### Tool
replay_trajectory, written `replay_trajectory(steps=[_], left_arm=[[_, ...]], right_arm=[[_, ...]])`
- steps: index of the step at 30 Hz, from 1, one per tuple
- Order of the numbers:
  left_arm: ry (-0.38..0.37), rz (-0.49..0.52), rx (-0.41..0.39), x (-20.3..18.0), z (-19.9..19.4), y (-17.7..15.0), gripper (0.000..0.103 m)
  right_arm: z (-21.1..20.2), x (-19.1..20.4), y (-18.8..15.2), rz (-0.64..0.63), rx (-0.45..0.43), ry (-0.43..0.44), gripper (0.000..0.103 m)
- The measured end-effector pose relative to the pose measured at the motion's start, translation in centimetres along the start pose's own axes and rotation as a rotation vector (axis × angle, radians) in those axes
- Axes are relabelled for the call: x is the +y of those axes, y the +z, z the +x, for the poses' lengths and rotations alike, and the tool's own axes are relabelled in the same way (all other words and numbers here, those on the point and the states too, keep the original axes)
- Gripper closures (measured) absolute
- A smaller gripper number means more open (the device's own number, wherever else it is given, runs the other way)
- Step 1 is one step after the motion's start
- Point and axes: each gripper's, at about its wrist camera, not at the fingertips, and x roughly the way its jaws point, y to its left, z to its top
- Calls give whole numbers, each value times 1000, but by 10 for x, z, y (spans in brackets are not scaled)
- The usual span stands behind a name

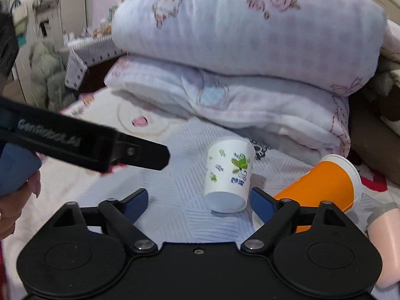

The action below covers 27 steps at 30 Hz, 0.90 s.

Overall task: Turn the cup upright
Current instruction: 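Move the right tool toward the white leaf-print cup while the left tool approaches it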

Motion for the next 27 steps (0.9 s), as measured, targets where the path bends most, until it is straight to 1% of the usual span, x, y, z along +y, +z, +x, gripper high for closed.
replay_trajectory(steps=[2, 6, 9, 13, 14, 15, 16, 19, 23, 27], left_arm=[[-8, -16, 6, 6, 6, -5, 2], [-45, -82, -1, 22, 11, -6, 2], [-47, -89, 3, 28, 16, -8, 2], [-62, -101, 6, 31, 18, -10, 2], [-64, -102, 6, 31, 17, -11, 2], [-65, -104, 6, 31, 17, -11, 2], [-70, -107, 7, 31, 17, -11, 2], [-93, -119, 11, 31, 15, -10, 2], [-117, -129, 17, 25, 11, -10, 2], [-128, -109, 32, 14, 4, -12, 2]], right_arm=[[8, -1, 5, -30, 30, 7, 22], [14, -2, 22, -96, 60, -3, 22], [32, 0, 27, -158, 100, -28, 22], [57, -5, 24, -153, 140, -66, 22], [61, -6, 24, -149, 145, -80, 24], [64, -6, 23, -143, 148, -93, 32], [66, -7, 22, -134, 151, -99, 37], [63, -6, 20, -122, 144, -104, 39], [48, 2, 18, -120, 123, -76, 39], [31, 10, 12, -106, 122, -67, 39]])
